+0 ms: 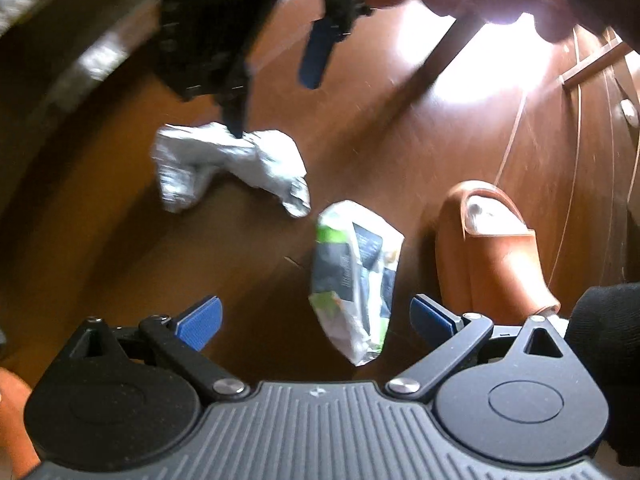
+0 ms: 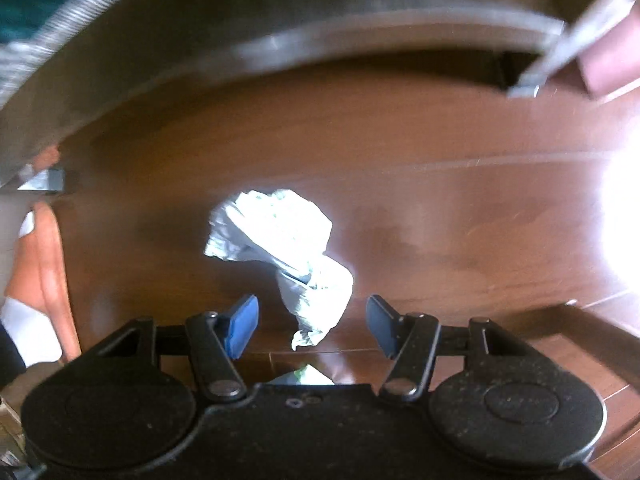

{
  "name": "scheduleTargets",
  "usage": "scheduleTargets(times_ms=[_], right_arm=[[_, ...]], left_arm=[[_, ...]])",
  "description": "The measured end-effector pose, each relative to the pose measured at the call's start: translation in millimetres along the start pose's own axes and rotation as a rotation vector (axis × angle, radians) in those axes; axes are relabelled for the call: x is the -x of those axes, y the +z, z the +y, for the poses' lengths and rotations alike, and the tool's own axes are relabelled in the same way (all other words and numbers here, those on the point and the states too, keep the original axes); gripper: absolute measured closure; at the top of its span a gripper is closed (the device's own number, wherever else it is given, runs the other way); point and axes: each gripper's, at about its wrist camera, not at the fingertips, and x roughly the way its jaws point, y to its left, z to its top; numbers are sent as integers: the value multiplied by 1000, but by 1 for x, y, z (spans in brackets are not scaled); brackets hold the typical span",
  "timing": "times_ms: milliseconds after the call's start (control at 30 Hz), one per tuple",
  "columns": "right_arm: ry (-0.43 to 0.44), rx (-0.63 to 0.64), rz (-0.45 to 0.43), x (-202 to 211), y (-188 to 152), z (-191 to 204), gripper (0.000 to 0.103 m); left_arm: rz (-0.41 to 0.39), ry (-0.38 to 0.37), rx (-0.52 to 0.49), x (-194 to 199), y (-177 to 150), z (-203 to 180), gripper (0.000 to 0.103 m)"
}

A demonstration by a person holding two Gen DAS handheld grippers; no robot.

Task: Collect trash
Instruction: 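Grasp the crumpled grey plastic bag with the right gripper while the left grasps the white-green wrapper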

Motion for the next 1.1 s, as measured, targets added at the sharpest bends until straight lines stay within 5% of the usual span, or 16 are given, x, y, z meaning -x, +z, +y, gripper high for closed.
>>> scheduleTargets(times_ms=[167, 433, 833, 1100], right_arm=[[-12, 37, 41, -34, 1, 2, 43], [-33, 79, 56, -60, 2, 11, 44], [-125, 158, 53, -62, 0, 32, 56], [-153, 149, 41, -22, 1, 28, 58]], left_arm=[[19, -27, -38, -32, 0, -8, 3], [63, -10, -114, -63, 0, -14, 39], [65, -12, -70, -74, -2, -1, 87], [40, 14, 16, -46, 0, 18, 92]])
